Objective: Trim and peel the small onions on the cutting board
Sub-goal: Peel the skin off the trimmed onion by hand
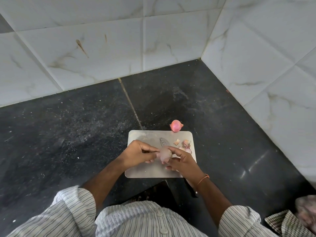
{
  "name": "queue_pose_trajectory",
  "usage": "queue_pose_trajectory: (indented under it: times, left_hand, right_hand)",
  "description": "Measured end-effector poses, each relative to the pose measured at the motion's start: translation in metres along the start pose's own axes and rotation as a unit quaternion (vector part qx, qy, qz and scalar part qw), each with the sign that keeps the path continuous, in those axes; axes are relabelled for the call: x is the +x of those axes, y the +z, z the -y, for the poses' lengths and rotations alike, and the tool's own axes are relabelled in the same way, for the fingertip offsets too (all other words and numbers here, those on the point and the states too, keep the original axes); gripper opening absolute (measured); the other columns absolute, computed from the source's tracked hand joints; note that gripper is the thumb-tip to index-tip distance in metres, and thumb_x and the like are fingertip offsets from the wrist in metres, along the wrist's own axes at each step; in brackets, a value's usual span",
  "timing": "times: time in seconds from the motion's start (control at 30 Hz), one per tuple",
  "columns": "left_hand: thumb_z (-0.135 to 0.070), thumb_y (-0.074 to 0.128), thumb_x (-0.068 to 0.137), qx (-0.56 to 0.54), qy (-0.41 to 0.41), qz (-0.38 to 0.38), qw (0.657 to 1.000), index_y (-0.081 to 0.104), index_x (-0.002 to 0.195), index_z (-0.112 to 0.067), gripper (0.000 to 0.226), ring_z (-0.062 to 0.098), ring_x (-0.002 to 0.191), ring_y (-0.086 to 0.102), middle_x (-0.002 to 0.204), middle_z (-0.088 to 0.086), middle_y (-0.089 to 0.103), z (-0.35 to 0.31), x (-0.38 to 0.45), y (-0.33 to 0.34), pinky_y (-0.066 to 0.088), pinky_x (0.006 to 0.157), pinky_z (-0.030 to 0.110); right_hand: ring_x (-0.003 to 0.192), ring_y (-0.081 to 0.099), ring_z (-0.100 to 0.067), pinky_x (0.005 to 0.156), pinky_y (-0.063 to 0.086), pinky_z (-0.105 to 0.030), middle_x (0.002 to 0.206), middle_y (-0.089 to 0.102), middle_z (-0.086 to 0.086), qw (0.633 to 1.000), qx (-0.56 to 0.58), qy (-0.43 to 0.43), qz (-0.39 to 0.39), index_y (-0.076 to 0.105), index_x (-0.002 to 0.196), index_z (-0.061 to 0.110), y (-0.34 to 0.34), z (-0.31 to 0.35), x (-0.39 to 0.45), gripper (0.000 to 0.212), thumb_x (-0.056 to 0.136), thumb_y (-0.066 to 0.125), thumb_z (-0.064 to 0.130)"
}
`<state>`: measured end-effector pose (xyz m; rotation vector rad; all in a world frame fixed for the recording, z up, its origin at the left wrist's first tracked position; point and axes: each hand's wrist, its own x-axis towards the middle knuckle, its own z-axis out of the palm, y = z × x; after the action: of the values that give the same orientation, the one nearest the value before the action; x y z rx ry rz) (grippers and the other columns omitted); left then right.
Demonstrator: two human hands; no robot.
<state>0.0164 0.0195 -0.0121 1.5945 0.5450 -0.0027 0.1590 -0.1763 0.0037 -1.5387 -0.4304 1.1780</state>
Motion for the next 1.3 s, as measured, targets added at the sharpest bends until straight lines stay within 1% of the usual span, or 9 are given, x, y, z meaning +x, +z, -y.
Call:
queue_pose_trajectory:
  times: [0.1, 0.33, 0.47, 0.63, 0.73, 0.83, 1.03, 1.17, 1.3]
  left_hand:
    - [-0.014, 0.083, 0.094, -0.001, -0.007, -0.009, 1.000, 0.086, 0.111, -0.014, 0.017, 0.017, 0.081, 0.079, 0.101, 0.000, 0.085, -0.003, 0.000, 0.002, 0.066, 0.080, 0.031]
    - [-0.012, 0.080, 0.096, 0.010, -0.002, -0.012, 1.000, 0.086, 0.099, -0.021, 0.011, 0.016, 0.079, 0.080, 0.091, 0.001, 0.084, -0.007, -0.001, 0.007, 0.066, 0.078, 0.030]
    - [-0.011, 0.077, 0.099, 0.020, -0.010, -0.015, 1.000, 0.084, 0.102, -0.009, 0.008, 0.016, 0.079, 0.079, 0.089, 0.005, 0.083, -0.007, 0.000, 0.010, 0.066, 0.077, 0.030]
    - [-0.013, 0.075, 0.101, 0.029, -0.015, 0.001, 0.999, 0.081, 0.101, -0.011, 0.007, 0.017, 0.079, 0.078, 0.088, 0.009, 0.081, -0.005, 0.004, 0.010, 0.066, 0.077, 0.032]
    - [-0.013, 0.073, 0.102, 0.035, -0.012, 0.003, 0.999, 0.080, 0.099, -0.011, 0.007, 0.017, 0.078, 0.077, 0.089, 0.011, 0.080, -0.004, 0.006, 0.010, 0.067, 0.079, 0.035]
    - [-0.014, 0.073, 0.102, 0.039, -0.008, 0.002, 0.999, 0.079, 0.100, -0.009, 0.007, 0.017, 0.077, 0.076, 0.092, 0.016, 0.079, -0.004, 0.007, 0.009, 0.067, 0.078, 0.035]
    - [-0.017, 0.074, 0.102, 0.030, -0.013, -0.007, 0.999, 0.079, 0.103, -0.011, 0.008, 0.016, 0.080, 0.076, 0.087, 0.003, 0.079, -0.001, 0.007, 0.006, 0.066, 0.077, 0.034]
    - [-0.015, 0.072, 0.103, 0.026, -0.013, -0.015, 0.999, 0.077, 0.105, -0.011, 0.007, 0.015, 0.082, 0.076, 0.085, -0.002, 0.078, -0.001, 0.005, 0.007, 0.067, 0.077, 0.035]
    - [-0.014, 0.073, 0.102, 0.026, -0.011, -0.021, 0.999, 0.077, 0.103, -0.010, 0.006, 0.021, 0.082, 0.077, 0.090, 0.006, 0.080, -0.001, 0.002, 0.008, 0.067, 0.077, 0.040]
  right_hand:
    - [0.110, 0.076, -0.032, 0.092, 0.062, -0.037, 0.127, 0.074, -0.014, 0.999, 0.040, 0.016, 0.005, 0.068, 0.140, 0.022, 0.001, -0.001, -0.002, 0.046, 0.096, 0.078, 0.014]
    - [0.107, 0.076, -0.030, 0.094, 0.062, -0.036, 0.134, 0.071, -0.017, 0.995, 0.093, 0.035, 0.012, 0.065, 0.144, 0.017, 0.001, -0.001, -0.008, 0.048, 0.097, 0.075, 0.013]
    - [0.108, 0.075, -0.030, 0.096, 0.061, -0.038, 0.132, 0.073, -0.018, 0.993, 0.111, 0.037, 0.022, 0.064, 0.144, 0.016, 0.002, 0.000, -0.010, 0.053, 0.092, 0.077, 0.017]
    - [0.105, 0.074, -0.032, 0.097, 0.062, -0.043, 0.128, 0.074, -0.015, 0.989, 0.137, 0.044, 0.023, 0.063, 0.140, 0.014, 0.002, -0.001, -0.010, 0.050, 0.092, 0.076, 0.010]
    - [0.101, 0.075, -0.036, 0.095, 0.063, -0.047, 0.126, 0.072, -0.020, 0.979, 0.192, 0.064, 0.007, 0.056, 0.130, 0.007, 0.002, -0.005, -0.008, 0.048, 0.088, 0.079, 0.004]
    - [0.100, 0.074, -0.038, 0.095, 0.063, -0.049, 0.123, 0.071, -0.026, 0.971, 0.224, 0.079, 0.013, 0.055, 0.126, 0.010, 0.002, -0.006, -0.008, 0.045, 0.089, 0.079, 0.000]
    - [0.096, 0.076, -0.033, 0.091, 0.061, -0.045, 0.117, 0.074, -0.027, 0.963, 0.251, 0.101, 0.007, 0.067, 0.125, 0.014, 0.004, -0.001, -0.012, 0.036, 0.090, 0.074, 0.007]
    - [0.091, 0.076, -0.031, 0.085, 0.065, -0.041, 0.117, 0.073, -0.028, 0.957, 0.268, 0.109, 0.002, 0.067, 0.130, 0.011, 0.003, -0.001, -0.012, 0.040, 0.090, 0.073, 0.010]
    - [0.088, 0.075, -0.029, 0.081, 0.066, -0.039, 0.118, 0.073, -0.026, 0.955, 0.274, 0.110, -0.018, 0.065, 0.134, 0.008, 0.004, 0.001, -0.010, 0.043, 0.092, 0.073, 0.010]
